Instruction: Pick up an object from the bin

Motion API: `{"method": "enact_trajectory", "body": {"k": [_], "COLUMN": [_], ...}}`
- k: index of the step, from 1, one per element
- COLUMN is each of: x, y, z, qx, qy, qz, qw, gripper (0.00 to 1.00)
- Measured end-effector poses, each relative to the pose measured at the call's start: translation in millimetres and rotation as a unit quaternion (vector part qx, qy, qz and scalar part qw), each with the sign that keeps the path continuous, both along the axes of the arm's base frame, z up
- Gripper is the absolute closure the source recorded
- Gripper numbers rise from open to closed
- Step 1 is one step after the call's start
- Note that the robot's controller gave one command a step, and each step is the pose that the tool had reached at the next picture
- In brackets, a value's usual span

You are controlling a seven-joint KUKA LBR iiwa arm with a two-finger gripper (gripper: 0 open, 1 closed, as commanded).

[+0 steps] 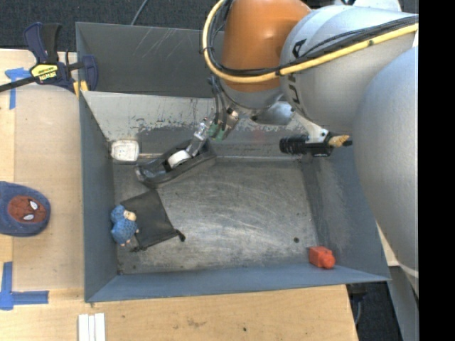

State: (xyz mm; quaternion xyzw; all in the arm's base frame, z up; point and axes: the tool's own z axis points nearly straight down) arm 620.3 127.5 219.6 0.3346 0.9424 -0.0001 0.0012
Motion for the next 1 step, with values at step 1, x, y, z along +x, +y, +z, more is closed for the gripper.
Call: {"method": "enact_trajectory", "body": {"k": [1], "x": [-7.9], "y": [2.3], "z": [-15.1], "qx": [-0.001], "qy": [0.0052], "qz": [0.017], "qw": [0.9998], "gripper": [1.0]}}
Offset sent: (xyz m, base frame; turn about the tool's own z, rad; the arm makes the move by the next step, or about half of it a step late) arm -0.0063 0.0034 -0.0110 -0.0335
